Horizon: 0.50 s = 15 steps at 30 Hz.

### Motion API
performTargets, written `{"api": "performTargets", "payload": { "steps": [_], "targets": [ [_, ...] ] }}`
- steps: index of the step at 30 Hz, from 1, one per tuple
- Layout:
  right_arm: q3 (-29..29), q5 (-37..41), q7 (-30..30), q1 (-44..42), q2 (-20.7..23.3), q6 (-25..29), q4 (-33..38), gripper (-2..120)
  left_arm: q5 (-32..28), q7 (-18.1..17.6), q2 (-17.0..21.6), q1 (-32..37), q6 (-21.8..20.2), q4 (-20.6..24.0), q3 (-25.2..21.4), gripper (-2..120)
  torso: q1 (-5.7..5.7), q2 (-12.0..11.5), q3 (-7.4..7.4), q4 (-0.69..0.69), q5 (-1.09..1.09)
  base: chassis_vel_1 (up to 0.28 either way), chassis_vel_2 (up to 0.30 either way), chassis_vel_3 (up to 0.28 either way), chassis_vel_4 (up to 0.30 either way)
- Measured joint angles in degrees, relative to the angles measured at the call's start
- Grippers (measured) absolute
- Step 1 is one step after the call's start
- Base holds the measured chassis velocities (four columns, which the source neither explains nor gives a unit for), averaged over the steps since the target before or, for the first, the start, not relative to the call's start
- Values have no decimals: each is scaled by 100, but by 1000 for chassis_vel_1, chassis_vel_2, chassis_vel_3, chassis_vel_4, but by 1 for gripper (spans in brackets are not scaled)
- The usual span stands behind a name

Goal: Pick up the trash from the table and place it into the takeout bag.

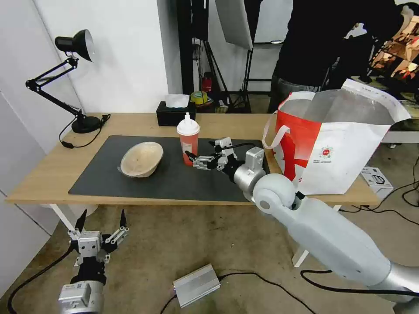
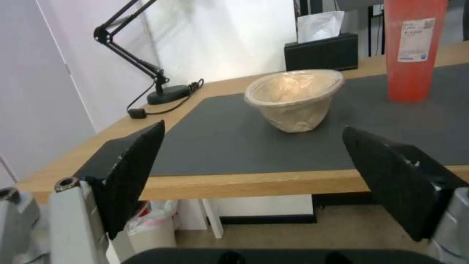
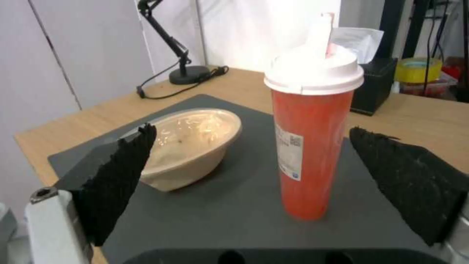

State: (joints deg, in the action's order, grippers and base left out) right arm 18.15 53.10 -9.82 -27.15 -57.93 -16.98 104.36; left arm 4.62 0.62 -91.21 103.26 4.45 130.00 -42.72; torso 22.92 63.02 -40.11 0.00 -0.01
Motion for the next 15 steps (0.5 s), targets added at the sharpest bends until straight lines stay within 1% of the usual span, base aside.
{"api": "performTargets", "payload": {
  "steps": [3,15],
  "targets": [
    [32,-42,-15,14,-97,2,-111,100,-17,-1,0,-4,1,-7,-21,98,0,0,0,0,0,0,0,0,0],
    [165,-136,-45,89,-265,13,-384,100,-31,-2,1,-11,9,-24,-37,98,0,1,0,0,0,0,0,0,0]
  ]
}}
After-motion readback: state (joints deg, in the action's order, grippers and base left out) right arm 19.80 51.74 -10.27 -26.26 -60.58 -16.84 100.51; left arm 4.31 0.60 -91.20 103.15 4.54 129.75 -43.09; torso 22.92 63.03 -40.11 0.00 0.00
